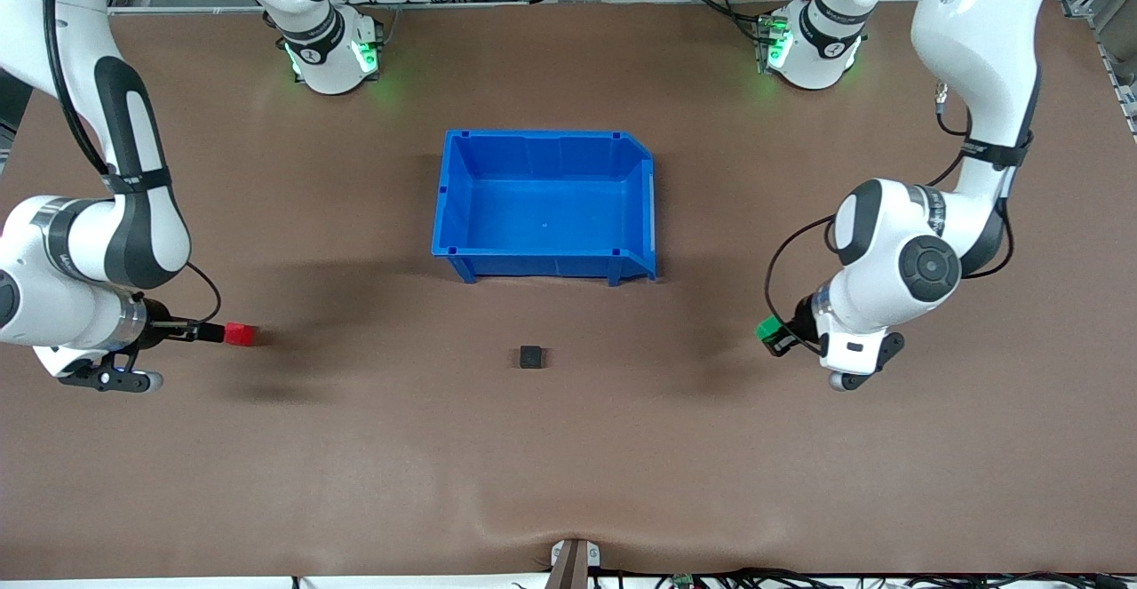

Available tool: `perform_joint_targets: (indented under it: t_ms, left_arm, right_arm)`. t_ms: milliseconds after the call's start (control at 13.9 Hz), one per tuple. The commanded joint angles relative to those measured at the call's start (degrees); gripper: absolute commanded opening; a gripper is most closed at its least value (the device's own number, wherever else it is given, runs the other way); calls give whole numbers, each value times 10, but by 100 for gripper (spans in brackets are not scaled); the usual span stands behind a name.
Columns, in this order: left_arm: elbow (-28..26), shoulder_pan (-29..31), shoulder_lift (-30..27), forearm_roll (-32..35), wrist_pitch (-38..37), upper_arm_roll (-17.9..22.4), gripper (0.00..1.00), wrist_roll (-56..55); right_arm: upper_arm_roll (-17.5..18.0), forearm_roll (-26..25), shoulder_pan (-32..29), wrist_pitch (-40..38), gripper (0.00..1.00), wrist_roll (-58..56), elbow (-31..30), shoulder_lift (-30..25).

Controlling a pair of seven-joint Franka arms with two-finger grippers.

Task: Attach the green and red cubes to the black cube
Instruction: 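Grasp the red cube with the right gripper while the left gripper carries green, then lower the green cube beside the black cube with the left gripper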

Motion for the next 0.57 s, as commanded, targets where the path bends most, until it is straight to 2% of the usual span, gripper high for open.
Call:
perform_joint_targets:
  t_ms: [0, 216, 503]
  left_arm:
    - [52, -20, 29, -24, -22, -4, 0, -74]
    - [86, -57, 49, -55, -29, -5, 0, -139]
    - [141, -97, 96, -57, -29, -5, 0, -248]
  right_arm:
    - [8, -1, -20, 20, 100, 1, 3, 19]
    - [8, 0, -20, 20, 100, 1, 3, 25]
    - [8, 0, -18, 28, 100, 3, 4, 37]
